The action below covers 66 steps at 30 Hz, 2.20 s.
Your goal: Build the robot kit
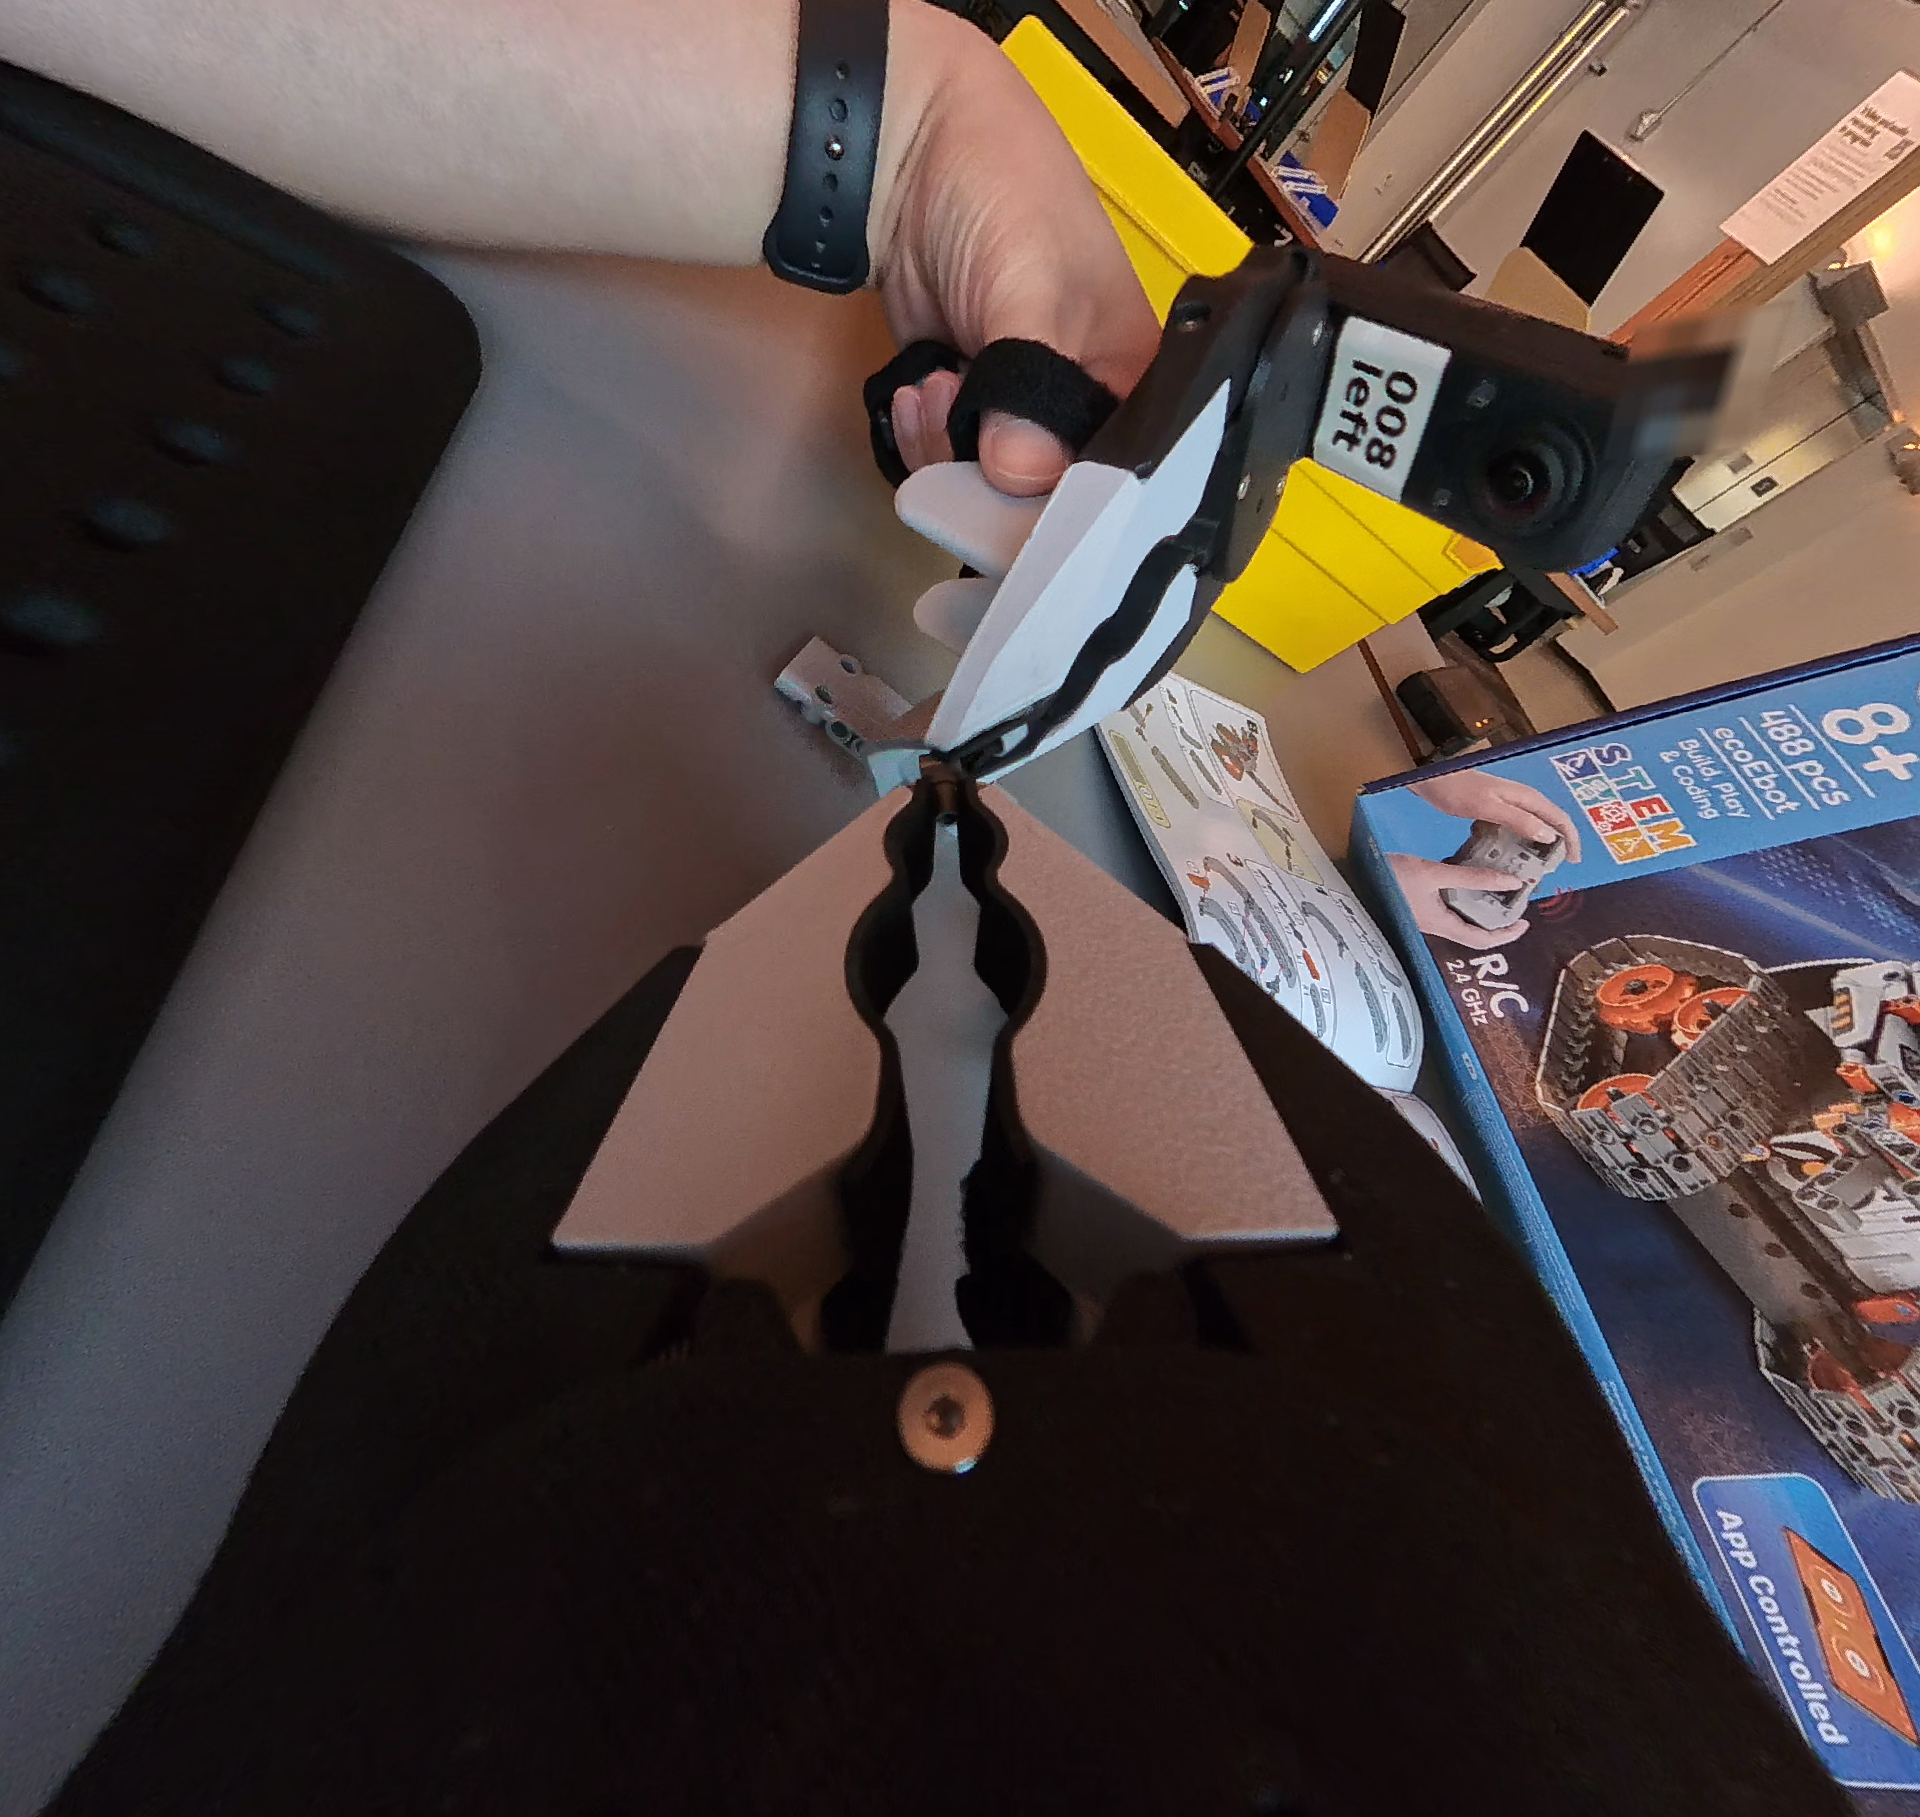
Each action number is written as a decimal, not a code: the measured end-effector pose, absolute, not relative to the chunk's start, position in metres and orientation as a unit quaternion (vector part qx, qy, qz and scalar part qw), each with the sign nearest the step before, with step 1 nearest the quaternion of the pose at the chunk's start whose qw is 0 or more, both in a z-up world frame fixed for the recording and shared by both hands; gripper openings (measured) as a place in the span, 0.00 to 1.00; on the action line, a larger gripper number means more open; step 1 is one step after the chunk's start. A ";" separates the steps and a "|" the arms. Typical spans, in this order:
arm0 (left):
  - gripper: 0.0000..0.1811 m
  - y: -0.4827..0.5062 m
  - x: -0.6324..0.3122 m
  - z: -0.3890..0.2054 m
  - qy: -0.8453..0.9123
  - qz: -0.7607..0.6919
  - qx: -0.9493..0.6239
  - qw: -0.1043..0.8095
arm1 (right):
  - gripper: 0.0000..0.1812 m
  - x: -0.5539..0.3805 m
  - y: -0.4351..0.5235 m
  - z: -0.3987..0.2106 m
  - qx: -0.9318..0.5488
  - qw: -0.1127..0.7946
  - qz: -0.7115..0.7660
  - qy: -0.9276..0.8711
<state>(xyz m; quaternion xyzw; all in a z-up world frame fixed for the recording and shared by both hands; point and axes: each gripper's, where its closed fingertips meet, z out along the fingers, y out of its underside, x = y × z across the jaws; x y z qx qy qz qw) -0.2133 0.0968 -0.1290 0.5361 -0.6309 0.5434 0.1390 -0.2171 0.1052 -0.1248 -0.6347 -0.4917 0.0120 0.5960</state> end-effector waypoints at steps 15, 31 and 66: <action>0.03 0.098 -0.214 -0.129 -0.629 0.538 0.542 0.145 | 0.03 -0.215 0.109 -0.125 -0.645 0.595 0.036 -0.479; 0.03 0.120 -0.195 -0.100 -0.600 0.592 0.535 0.045 | 0.05 -0.162 0.123 -0.080 -0.658 0.643 0.033 -0.391; 0.02 0.094 -0.135 -0.033 -0.514 0.725 0.451 -0.084 | 0.00 -0.164 0.113 -0.057 -0.713 0.579 0.330 -0.218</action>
